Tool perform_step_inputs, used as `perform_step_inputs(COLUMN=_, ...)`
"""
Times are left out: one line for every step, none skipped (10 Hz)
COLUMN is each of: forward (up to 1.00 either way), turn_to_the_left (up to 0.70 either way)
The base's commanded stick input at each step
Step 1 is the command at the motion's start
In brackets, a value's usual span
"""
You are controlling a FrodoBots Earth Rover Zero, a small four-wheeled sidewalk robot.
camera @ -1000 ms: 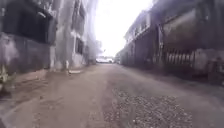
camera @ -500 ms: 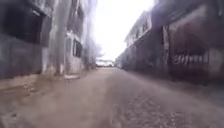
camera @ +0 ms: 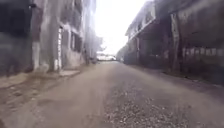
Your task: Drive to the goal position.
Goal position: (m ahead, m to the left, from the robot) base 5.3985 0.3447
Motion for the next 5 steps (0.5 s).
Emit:
perform_step_inputs(forward=1.0, turn_to_the_left=0.0)
perform_step_inputs(forward=1.0, turn_to_the_left=0.0)
perform_step_inputs(forward=1.0, turn_to_the_left=0.0)
perform_step_inputs(forward=1.0, turn_to_the_left=0.0)
perform_step_inputs(forward=1.0, turn_to_the_left=0.0)
